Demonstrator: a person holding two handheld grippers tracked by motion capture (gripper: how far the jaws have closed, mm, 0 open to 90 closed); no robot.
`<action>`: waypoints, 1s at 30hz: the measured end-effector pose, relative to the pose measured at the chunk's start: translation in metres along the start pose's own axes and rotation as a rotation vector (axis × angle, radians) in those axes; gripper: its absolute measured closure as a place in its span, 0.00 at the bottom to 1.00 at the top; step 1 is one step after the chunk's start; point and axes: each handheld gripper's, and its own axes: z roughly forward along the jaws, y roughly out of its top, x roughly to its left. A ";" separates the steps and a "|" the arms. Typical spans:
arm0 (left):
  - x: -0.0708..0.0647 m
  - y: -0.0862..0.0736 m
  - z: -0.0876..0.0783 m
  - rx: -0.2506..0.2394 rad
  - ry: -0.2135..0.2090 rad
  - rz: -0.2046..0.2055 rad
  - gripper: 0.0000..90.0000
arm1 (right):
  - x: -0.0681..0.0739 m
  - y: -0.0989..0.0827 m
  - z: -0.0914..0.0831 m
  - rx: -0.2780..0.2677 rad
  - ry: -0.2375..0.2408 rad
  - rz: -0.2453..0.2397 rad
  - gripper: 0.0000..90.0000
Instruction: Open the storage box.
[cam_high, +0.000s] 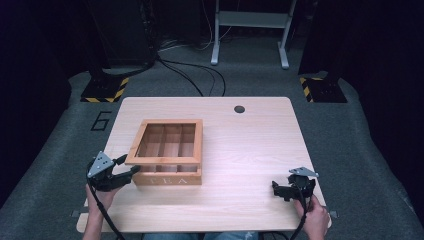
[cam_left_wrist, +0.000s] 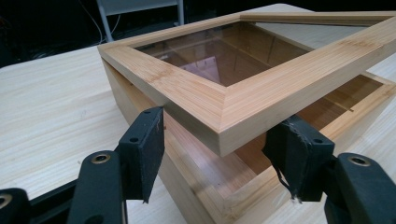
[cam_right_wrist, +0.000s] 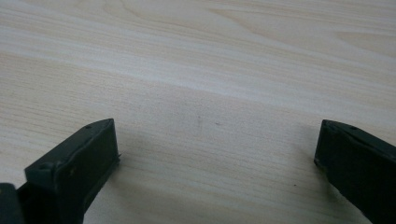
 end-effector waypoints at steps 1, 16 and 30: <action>0.001 0.000 0.001 -0.004 0.003 0.002 0.46 | 0.000 0.000 0.000 -0.001 -0.001 0.002 0.00; 0.004 0.021 0.002 -0.044 0.046 -0.012 0.51 | -0.001 0.000 -0.001 0.006 0.005 -0.009 0.00; 0.008 0.054 0.002 -0.049 0.104 -0.013 0.56 | -0.001 0.000 -0.001 0.007 0.006 -0.010 0.00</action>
